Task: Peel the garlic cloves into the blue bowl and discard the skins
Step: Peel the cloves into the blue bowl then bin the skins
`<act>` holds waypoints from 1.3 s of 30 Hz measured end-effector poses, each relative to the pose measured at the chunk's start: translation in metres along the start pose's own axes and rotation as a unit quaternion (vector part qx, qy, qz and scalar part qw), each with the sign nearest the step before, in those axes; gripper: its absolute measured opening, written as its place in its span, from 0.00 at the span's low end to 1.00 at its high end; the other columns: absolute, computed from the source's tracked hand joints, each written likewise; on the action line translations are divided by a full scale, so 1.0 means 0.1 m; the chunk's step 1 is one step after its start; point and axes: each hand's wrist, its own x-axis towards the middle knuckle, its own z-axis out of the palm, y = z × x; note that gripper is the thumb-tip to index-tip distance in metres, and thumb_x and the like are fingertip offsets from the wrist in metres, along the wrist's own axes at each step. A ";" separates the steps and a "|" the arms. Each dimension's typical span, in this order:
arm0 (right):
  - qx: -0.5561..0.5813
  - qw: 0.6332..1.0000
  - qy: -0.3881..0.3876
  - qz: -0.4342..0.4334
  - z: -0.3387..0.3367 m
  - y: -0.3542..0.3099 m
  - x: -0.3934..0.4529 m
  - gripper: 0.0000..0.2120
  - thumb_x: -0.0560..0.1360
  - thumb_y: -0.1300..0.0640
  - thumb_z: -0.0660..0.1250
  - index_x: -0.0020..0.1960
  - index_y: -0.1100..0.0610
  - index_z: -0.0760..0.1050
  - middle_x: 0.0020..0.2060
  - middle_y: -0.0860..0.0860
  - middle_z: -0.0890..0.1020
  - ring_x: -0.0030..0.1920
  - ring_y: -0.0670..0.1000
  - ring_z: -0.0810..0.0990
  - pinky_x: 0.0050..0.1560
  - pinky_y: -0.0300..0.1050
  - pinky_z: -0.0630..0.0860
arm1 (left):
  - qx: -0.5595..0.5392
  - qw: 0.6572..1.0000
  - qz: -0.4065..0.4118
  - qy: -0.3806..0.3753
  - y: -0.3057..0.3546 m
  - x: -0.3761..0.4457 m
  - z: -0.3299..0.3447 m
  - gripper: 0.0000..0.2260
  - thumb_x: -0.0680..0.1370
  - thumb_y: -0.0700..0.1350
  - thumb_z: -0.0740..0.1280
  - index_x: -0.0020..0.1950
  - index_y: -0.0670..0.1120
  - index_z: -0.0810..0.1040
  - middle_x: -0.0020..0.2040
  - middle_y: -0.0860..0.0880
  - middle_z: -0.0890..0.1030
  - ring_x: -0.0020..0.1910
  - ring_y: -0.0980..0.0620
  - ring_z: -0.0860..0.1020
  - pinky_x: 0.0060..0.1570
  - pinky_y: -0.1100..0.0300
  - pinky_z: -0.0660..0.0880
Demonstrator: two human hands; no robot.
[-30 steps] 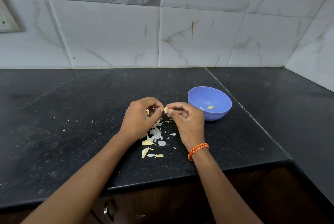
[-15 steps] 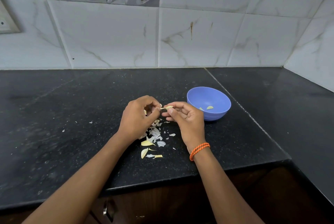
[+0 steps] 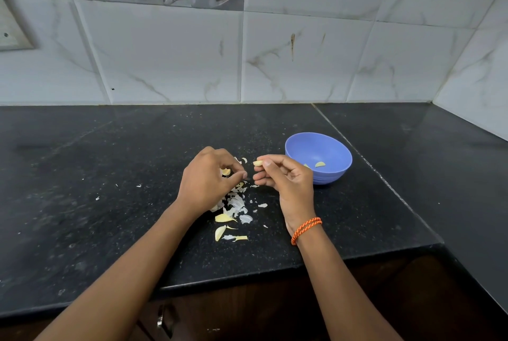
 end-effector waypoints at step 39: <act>-0.099 0.993 -0.013 -0.069 0.03 0.06 -0.01 0.06 0.79 0.68 0.74 0.55 0.61 0.85 0.47 0.54 0.88 0.50 0.54 0.89 0.52 0.48 0.86 | -0.255 0.965 -0.011 -0.061 0.08 -0.03 -0.01 0.02 0.80 0.42 0.77 0.51 0.49 0.90 0.46 0.52 0.89 0.44 0.47 0.87 0.50 0.43 0.85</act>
